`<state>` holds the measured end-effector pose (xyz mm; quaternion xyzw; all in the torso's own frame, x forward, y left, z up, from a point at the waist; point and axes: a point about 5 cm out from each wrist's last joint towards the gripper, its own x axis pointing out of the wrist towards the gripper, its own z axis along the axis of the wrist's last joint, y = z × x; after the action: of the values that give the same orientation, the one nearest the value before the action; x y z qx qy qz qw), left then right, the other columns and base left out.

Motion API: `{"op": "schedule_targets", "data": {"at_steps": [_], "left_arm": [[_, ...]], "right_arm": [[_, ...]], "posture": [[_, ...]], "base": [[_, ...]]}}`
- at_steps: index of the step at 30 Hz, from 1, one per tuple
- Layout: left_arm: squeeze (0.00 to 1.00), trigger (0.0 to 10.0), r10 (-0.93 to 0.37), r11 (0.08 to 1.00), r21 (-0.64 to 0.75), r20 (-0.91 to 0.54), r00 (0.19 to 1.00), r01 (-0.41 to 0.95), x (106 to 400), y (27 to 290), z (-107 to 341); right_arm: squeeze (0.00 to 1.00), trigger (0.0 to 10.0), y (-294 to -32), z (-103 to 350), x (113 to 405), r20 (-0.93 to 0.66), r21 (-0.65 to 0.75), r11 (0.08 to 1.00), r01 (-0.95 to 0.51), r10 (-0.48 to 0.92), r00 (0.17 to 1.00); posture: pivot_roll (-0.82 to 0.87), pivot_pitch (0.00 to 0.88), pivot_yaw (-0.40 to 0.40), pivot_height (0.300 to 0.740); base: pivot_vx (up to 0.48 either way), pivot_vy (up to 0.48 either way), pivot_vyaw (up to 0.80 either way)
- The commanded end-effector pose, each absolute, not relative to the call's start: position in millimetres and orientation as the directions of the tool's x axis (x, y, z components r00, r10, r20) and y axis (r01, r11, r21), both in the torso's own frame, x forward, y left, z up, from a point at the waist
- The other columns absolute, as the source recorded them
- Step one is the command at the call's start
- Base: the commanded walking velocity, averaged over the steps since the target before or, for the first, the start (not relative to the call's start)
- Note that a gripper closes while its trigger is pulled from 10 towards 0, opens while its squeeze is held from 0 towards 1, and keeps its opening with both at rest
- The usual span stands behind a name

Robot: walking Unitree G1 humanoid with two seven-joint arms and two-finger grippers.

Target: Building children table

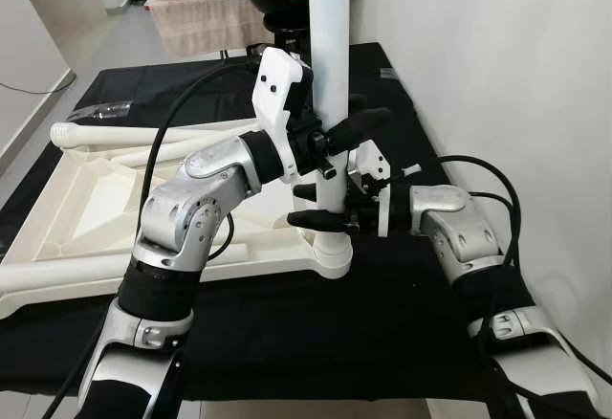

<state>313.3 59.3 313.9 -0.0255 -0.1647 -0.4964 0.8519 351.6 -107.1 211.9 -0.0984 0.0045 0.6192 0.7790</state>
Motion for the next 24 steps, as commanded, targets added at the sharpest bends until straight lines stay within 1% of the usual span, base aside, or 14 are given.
{"op": "schedule_targets", "data": {"at_steps": [1,6,7,8,9,11,12,13,14,15,16,18,21,24], "left_arm": [[0.0,0.0,-0.863,0.471,0.109,0.261,0.432,0.875,310.3,52.5,304.0],[0.0,0.0,-0.864,0.472,0.114,0.257,0.433,0.874,310.6,52.8,303.8],[1.0,5.3,-0.85,0.494,0.089,0.259,0.458,0.865,313.1,53.9,303.3],[1.0,5.3,-0.85,0.494,0.089,0.259,0.458,0.865,313.1,53.9,303.3],[1.0,10.0,-0.847,0.498,0.085,0.258,0.464,0.863,313.5,53.8,303.1],[1.0,10.0,-0.847,0.498,0.085,0.258,0.464,0.863,313.5,53.8,303.1],[1.0,10.0,-0.837,0.51,0.066,0.269,0.477,0.858,314.7,54.0,304.2],[1.0,10.0,-0.831,0.516,0.065,0.279,0.481,0.854,314.5,54.8,305.6],[1.0,10.0,-0.831,0.516,0.065,0.279,0.481,0.854,314.5,54.8,305.6],[0.0,10.0,-0.825,0.526,0.06,0.28,0.491,0.849,314.5,57.0,305.7],[0.0,10.0,-0.825,0.526,0.06,0.28,0.491,0.849,314.5,57.0,305.7],[0.0,10.0,-0.812,0.547,0.05,0.273,0.516,0.836,315.9,62.3,304.7],[0.0,10.0,-0.812,0.55,0.048,0.264,0.521,0.834,316.4,63.9,302.3],[0.0,10.0,-0.817,0.55,0.058,0.244,0.522,0.833,317.7,60.9,298.7]], "right_arm": [[0.0,0.0,-96.6,206.9,349.9,-0.143,-0.118,0.156,-0.981,0.975,0.172],[0.0,0.0,-98.2,202.6,349.2,-0.139,-0.107,0.146,-0.983,0.977,0.16],[0.0,0.0,-100.3,198.8,348.6,-0.14,-0.109,0.165,-0.98,0.974,0.18],[0.0,0.0,-100.3,198.8,348.6,-0.14,-0.109,0.165,-0.98,0.974,0.18],[0.0,0.0,-103.1,192.7,349.4,-0.145,-0.101,0.213,-0.972,0.963,0.226],[0.0,0.0,-103.1,192.7,349.4,-0.145,-0.101,0.213,-0.972,0.963,0.226],[0.0,0.0,-105.5,181.3,347.8,-0.177,-0.103,0.299,-0.949,0.933,0.313],[0.0,0.0,-105.6,162.6,342.6,-0.248,-0.12,0.454,-0.883,0.848,0.469],[0.0,0.0,-105.6,162.6,342.6,-0.248,-0.12,0.454,-0.883,0.848,0.469],[0.0,0.0,-101.1,146.0,334.3,-0.218,-0.01,0.75,-0.661,0.643,0.734],[0.0,0.0,-101.1,146.0,334.3,-0.218,-0.01,0.75,-0.661,0.643,0.734],[0.0,0.0,-94.8,122.3,293.5,-0.297,-0.017,0.893,-0.451,0.426,0.855],[0.0,0.0,-81.4,123.8,281.2,-0.293,-0.047,0.865,-0.499,0.466,0.835],[0.0,0.0,-82.5,126.7,293.9,-0.282,-0.086,0.853,-0.516,0.475,0.833]], "posture": [[-0.03,0.101,0.033,0.74],[-0.03,0.102,0.033,0.74],[-0.03,0.107,0.031,0.74],[-0.03,0.107,0.031,0.74],[-0.04,0.112,0.027,0.74],[-0.04,0.112,0.027,0.74],[-0.04,0.117,0.021,0.74],[-0.03,0.119,0.01,0.74],[-0.03,0.119,0.01,0.74],[-0.02,0.12,0.006,0.74],[-0.02,0.12,0.006,0.74],[-0.03,0.138,0.03,0.74],[-0.05,0.131,0.038,0.74],[-0.05,0.124,0.031,0.74]], "base": [[0.0,0.0,0.0],[0.0,0.0,0.0],[0.0,0.0,0.0],[0.0,0.0,0.0],[0.0,0.0,0.0],[0.0,0.0,0.0],[0.0,0.0,0.0],[0.0,0.0,0.0],[0.0,0.0,0.0],[0.0,0.0,0.0],[0.0,0.0,0.0],[0.0,0.0,0.0],[0.0,0.0,0.0],[0.0,0.0,0.0]]}}
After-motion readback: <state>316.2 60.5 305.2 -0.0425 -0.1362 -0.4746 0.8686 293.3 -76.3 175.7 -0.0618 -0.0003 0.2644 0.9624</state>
